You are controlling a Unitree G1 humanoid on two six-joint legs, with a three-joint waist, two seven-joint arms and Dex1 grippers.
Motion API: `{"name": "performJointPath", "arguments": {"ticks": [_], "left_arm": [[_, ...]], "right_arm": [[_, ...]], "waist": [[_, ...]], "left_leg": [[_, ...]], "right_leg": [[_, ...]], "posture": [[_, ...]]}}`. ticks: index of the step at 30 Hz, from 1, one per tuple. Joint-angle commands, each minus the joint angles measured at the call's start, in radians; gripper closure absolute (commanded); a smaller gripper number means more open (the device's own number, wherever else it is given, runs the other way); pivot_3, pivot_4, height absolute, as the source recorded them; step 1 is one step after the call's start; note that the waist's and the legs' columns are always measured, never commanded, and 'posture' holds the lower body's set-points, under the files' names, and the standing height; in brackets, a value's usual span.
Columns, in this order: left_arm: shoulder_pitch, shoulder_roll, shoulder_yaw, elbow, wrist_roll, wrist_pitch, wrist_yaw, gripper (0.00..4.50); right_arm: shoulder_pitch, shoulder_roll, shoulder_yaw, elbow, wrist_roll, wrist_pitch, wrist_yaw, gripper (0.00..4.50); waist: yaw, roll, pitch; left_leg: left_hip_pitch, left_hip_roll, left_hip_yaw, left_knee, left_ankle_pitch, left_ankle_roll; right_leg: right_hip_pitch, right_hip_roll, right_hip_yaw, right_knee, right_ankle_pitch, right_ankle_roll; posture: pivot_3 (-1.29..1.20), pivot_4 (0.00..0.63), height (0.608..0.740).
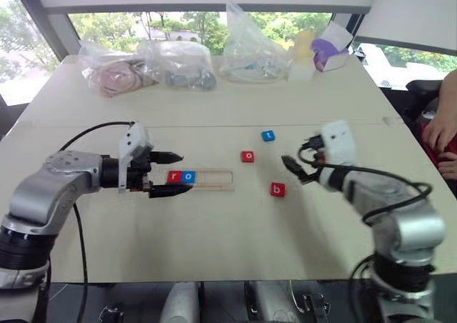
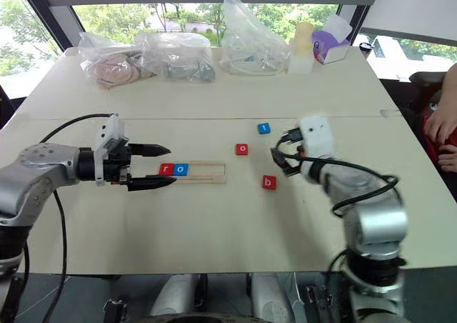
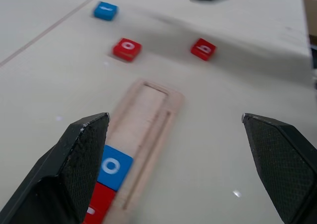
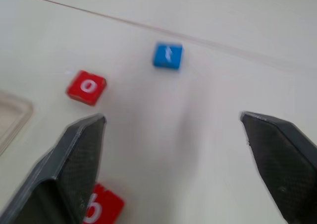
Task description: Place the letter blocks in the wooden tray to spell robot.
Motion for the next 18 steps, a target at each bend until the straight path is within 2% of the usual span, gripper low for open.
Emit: {"name": "performJointPath", "arguments": {"ticks": [1,4,7,12,18], "left_arm": [[-0.017,0.064,-0.018,-0.049,-0.013,-0.008,-0.1,0.0],[-0.027,0.102,-0.03,-0.048,0.007,-0.032,-0.144,0.0],[-0.039,0.119,-0.023,-0.038,0.006,-0.031,-0.158,0.0],[-0.021,0.138,-0.014,-0.035,0.022,-0.046,-0.161,0.0],[0.039,0.147,0.018,-0.074,0.011,-0.046,-0.147,0.0]], "right_arm": [[0.129,-0.211,0.01,0.125,0.044,-0.414,0.385,0.03],[0.191,-0.318,0.085,0.274,-0.008,-0.697,0.534,0.03],[0.189,-0.348,0.16,0.406,-0.065,-0.908,0.603,0.03],[0.127,-0.298,0.254,0.581,-0.106,-1.063,0.639,0.03],[0.062,-0.233,0.318,0.732,-0.136,-1.128,0.638,0.03]], "waist": [[0.005,0.0,0.0],[0.001,0.0,0.001],[-0.004,-0.001,0.002],[-0.001,-0.001,0.003],[0.002,-0.002,0.003]], "left_leg": [[0.0,0.0,0.0,0.0,-0.001,0.001],[0.0,0.0,0.0,0.0,-0.002,0.004],[0.001,0.0,0.005,0.001,-0.002,0.004],[0.002,0.001,0.009,0.004,-0.002,0.004],[0.002,0.001,0.009,0.004,-0.002,0.004]], "right_leg": [[0.001,0.0,0.0,0.0,-0.001,0.001],[0.002,0.0,0.0,-0.004,-0.001,0.002],[0.002,-0.001,0.002,-0.004,-0.001,0.002],[0.002,0.0,0.004,-0.001,-0.001,0.002],[0.002,-0.001,0.005,0.0,-0.001,0.002]], "posture": [[0.0,0.15,0.735],[0.0,0.15,0.735],[0.0,0.15,0.735],[0.0,0.15,0.735],[0.0,0.15,0.735]]}}
